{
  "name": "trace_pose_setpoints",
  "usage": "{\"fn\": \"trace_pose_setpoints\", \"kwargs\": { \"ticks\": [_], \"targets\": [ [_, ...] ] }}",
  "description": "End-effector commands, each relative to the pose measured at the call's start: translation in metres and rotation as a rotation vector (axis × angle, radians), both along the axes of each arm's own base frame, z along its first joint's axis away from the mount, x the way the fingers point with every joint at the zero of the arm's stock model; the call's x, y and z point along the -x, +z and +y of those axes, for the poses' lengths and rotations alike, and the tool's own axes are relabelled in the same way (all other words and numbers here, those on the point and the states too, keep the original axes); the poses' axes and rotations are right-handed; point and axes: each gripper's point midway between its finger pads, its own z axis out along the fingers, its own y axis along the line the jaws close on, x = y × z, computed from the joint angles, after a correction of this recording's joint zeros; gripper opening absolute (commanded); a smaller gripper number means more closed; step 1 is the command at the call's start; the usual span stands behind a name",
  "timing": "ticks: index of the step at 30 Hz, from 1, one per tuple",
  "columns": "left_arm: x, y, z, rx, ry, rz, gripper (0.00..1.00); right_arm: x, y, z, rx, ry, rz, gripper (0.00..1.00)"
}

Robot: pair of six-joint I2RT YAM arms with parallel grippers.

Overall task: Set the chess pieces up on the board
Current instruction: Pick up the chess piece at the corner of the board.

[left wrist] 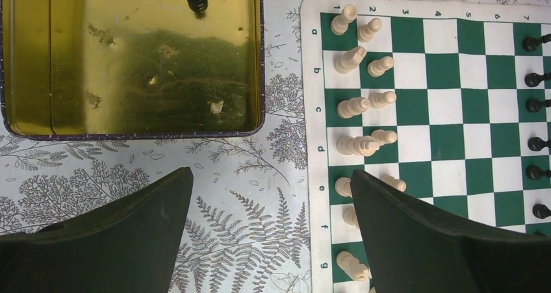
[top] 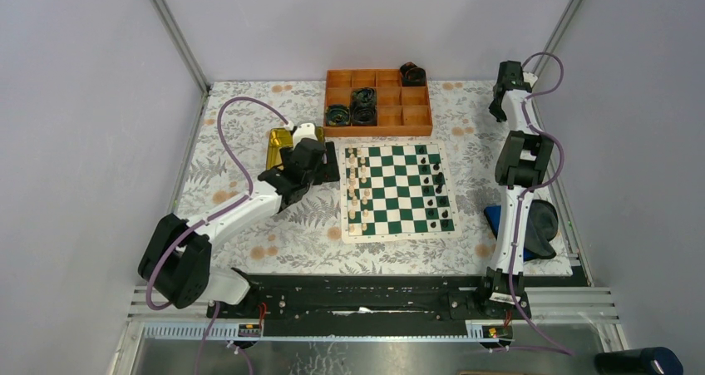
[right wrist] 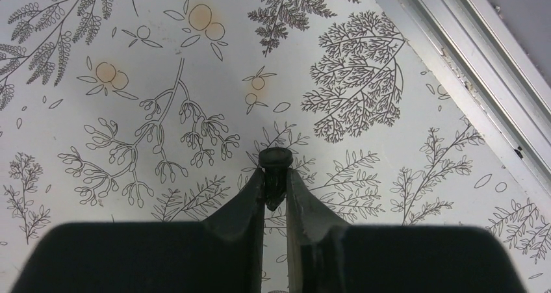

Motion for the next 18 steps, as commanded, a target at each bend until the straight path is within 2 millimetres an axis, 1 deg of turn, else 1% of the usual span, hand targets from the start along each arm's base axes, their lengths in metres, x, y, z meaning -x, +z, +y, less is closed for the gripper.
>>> {"fn": "trace_pose_setpoints", "kwargs": {
  "ticks": [1, 5, 8, 14, 18],
  "targets": [
    [-0.011, 0.02, -0.002, 0.056, 0.03, -0.067, 0.99, 0.005, 0.009, 0.005, -0.025, 0.019, -0.003, 0.07],
    [-0.006, 0.022, 0.002, 0.059, 0.037, -0.071, 0.99, 0.006, 0.017, 0.009, -0.048, 0.021, -0.018, 0.03],
    [-0.002, 0.024, 0.005, 0.06, 0.038, -0.072, 0.99, 0.008, 0.027, 0.018, -0.095, 0.022, -0.048, 0.01],
    [0.009, 0.029, 0.014, 0.054, 0.042, -0.083, 0.99, 0.014, 0.051, 0.05, -0.231, 0.039, -0.122, 0.0],
    [0.014, 0.036, 0.018, 0.056, 0.038, -0.097, 0.99, 0.024, 0.068, 0.071, -0.302, 0.052, -0.153, 0.0]
  ]
}}
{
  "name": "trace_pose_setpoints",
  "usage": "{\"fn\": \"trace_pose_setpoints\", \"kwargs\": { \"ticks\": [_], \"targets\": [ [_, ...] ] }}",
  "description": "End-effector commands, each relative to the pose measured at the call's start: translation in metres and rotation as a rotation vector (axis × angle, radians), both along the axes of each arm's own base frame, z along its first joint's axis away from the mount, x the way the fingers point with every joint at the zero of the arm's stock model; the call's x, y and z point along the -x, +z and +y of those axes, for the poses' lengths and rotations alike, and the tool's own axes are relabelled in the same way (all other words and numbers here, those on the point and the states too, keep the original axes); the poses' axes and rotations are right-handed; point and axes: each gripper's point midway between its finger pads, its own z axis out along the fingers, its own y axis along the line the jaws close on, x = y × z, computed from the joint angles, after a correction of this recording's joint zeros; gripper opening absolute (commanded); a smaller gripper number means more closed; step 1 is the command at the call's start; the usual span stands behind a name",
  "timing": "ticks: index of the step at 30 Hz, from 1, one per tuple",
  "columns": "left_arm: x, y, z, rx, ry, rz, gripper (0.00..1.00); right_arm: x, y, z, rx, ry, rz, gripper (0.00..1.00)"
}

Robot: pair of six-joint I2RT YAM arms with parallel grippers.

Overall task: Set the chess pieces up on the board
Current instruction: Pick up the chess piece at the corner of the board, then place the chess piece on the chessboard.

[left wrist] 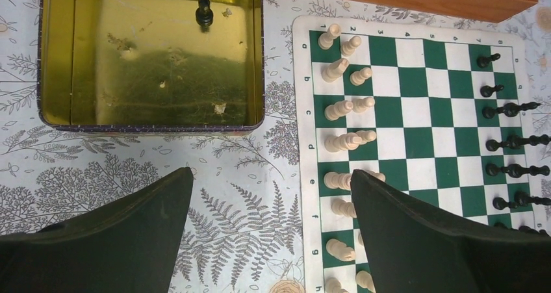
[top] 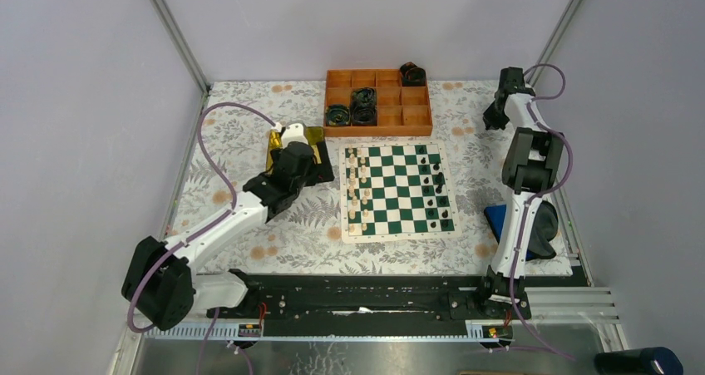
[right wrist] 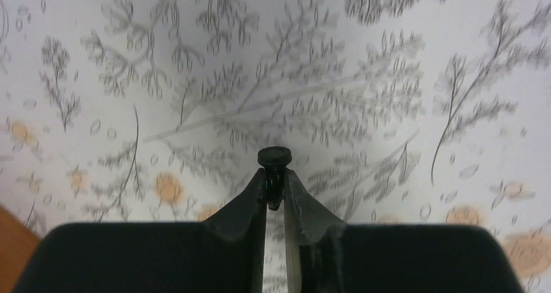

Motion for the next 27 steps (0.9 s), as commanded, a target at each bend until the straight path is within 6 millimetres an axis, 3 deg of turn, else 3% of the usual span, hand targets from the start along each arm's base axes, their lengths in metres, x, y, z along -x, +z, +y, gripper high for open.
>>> {"fn": "trace_pose_setpoints", "kwargs": {
  "ticks": [1, 7, 15, 21, 27],
  "targets": [
    [0.003, 0.011, 0.011, 0.001, 0.027, -0.034, 0.99, -0.004, 0.07, 0.035, -0.114, 0.02, -0.154, 0.0],
    [0.009, 0.02, 0.013, 0.002, 0.006, -0.046, 0.99, 0.021, 0.098, 0.068, -0.216, 0.025, -0.202, 0.0],
    [0.015, 0.028, 0.008, 0.025, -0.034, -0.059, 0.99, 0.069, 0.112, 0.118, -0.497, -0.054, -0.234, 0.0],
    [0.017, 0.032, 0.004, 0.029, -0.067, -0.059, 0.99, 0.088, 0.095, 0.157, -0.749, -0.141, -0.23, 0.0],
    [0.012, 0.037, 0.0, 0.021, -0.072, -0.052, 0.99, 0.092, 0.079, 0.177, -0.919, -0.232, -0.193, 0.0]
  ]
}}
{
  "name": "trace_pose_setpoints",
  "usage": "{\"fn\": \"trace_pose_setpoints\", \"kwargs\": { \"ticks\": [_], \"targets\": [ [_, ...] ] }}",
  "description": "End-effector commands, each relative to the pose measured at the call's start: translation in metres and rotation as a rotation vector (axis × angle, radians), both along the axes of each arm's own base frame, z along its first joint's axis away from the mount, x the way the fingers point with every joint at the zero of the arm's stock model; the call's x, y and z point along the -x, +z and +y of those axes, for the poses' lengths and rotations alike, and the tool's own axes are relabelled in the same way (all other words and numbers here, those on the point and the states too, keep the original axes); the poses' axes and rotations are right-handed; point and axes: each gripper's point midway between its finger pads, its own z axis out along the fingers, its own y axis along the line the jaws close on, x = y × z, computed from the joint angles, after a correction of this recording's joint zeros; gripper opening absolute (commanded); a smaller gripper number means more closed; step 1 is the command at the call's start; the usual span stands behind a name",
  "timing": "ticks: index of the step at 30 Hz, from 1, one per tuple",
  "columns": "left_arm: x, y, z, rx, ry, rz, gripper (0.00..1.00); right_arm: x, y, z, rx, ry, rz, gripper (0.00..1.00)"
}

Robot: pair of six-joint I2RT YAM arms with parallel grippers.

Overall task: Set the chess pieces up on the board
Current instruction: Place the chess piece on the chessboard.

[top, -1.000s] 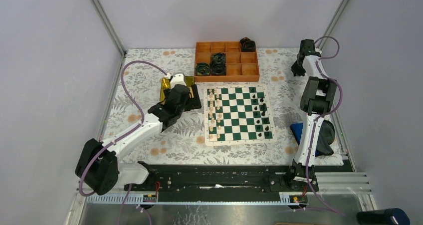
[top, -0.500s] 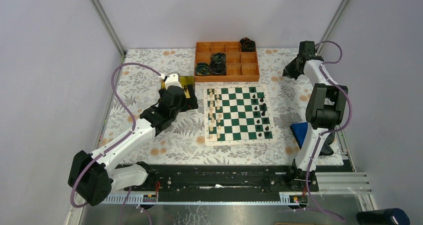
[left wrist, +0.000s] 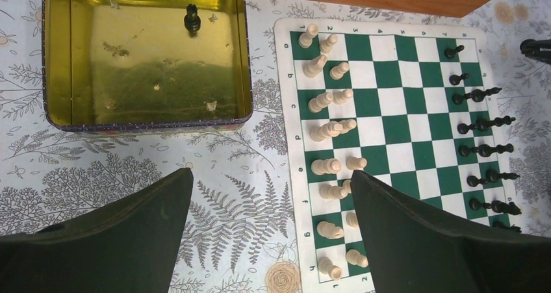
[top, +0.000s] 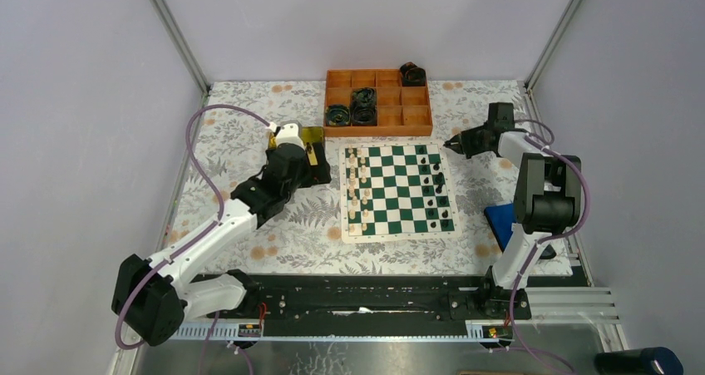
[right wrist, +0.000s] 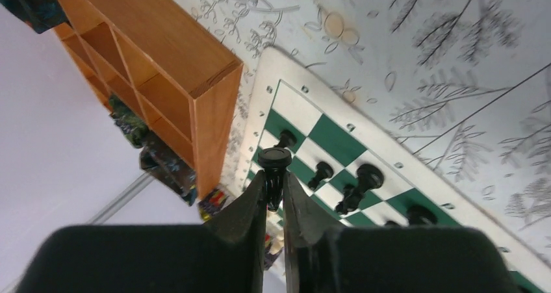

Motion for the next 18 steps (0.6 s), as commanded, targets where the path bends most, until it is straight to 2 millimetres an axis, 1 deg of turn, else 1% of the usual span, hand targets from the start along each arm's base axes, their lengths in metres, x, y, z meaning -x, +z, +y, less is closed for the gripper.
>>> {"fn": "trace_pose_setpoints", "kwargs": {
  "ticks": [1, 6, 11, 15, 18],
  "targets": [
    [-0.006, 0.01, -0.002, -0.019, -0.013, -0.004, 0.99, -0.019, 0.028, 0.024, -0.206, -0.062, -0.081, 0.0],
    [-0.014, 0.015, -0.004, -0.027, -0.004, -0.008, 0.99, -0.028, 0.029, 0.026, -0.268, -0.102, -0.057, 0.0],
    [-0.017, 0.016, -0.005, -0.023, 0.009, 0.003, 0.99, -0.03, 0.025, 0.031, -0.33, -0.128, -0.017, 0.0],
    [-0.016, 0.017, -0.003, -0.031, 0.018, 0.007, 0.99, -0.022, 0.018, 0.034, -0.379, -0.161, 0.027, 0.0],
    [-0.016, 0.015, -0.004, -0.033, 0.02, 0.018, 0.99, -0.011, 0.008, 0.037, -0.42, -0.188, 0.078, 0.0]
  ]
}}
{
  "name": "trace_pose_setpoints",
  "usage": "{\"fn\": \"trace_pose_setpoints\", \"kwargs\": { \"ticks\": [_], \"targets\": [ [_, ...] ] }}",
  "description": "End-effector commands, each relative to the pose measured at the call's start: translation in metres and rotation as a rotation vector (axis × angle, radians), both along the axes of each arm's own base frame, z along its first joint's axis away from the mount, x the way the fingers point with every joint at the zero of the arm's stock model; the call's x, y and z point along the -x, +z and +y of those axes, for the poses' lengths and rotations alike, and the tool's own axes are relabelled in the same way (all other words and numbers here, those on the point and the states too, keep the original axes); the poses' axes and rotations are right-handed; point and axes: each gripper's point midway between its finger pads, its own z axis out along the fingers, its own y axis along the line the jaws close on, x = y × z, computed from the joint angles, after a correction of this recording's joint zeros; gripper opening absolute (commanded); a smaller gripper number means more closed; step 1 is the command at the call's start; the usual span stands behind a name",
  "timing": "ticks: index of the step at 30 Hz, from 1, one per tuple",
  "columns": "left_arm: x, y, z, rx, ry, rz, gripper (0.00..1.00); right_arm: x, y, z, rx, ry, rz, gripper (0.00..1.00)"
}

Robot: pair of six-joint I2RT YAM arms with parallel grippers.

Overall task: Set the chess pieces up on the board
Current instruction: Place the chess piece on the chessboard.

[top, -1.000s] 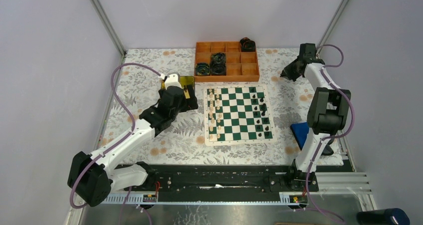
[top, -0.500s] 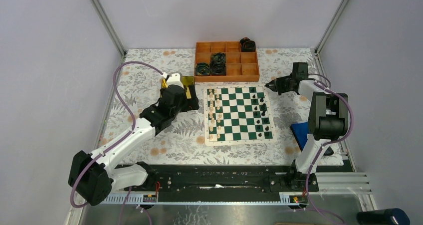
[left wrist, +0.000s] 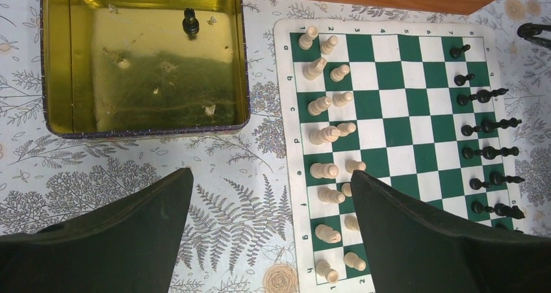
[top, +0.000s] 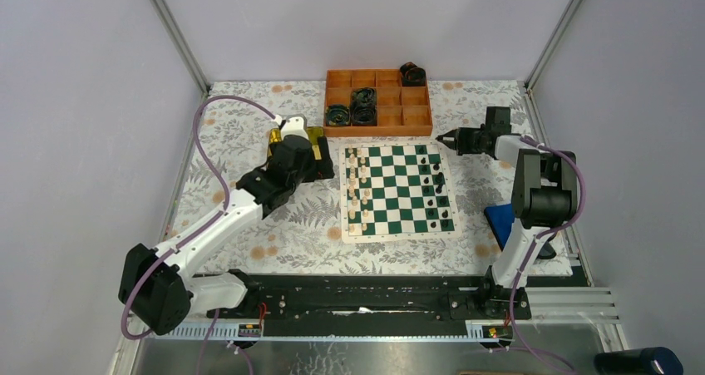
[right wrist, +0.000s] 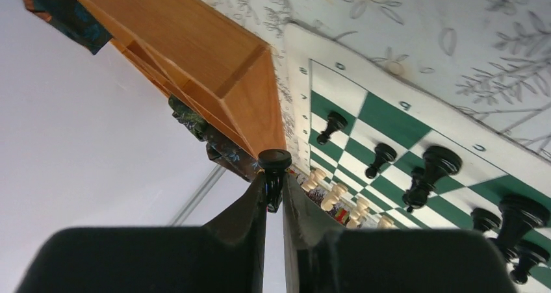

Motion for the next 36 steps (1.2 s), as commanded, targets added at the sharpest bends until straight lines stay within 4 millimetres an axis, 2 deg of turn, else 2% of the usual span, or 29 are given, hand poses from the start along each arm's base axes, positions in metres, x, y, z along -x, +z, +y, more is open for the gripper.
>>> {"fn": "trace_pose_setpoints", "kwargs": {
  "ticks": [1, 10, 17, 20, 26, 36],
  "targets": [
    [-0.006, 0.012, 0.002, 0.0, 0.022, -0.014, 0.99, 0.009, 0.001, 0.011, -0.108, -0.024, 0.046, 0.0],
    [-0.007, 0.008, -0.011, -0.013, 0.007, 0.01, 0.99, 0.035, -0.015, 0.015, -0.152, -0.056, 0.161, 0.0],
    [-0.005, 0.007, -0.023, -0.017, -0.002, 0.019, 0.99, 0.039, -0.021, 0.016, -0.147, -0.045, 0.203, 0.0],
    [-0.005, 0.007, -0.026, -0.016, -0.001, 0.019, 0.99, 0.041, -0.025, 0.016, -0.142, -0.037, 0.215, 0.05],
    [-0.003, 0.005, -0.027, -0.015, 0.008, 0.025, 0.99, 0.039, -0.03, 0.016, -0.139, -0.029, 0.225, 0.13],
    [-0.006, 0.0, -0.03, -0.024, 0.004, 0.038, 0.99, 0.029, -0.033, 0.016, -0.142, -0.025, 0.215, 0.19]
  ]
}}
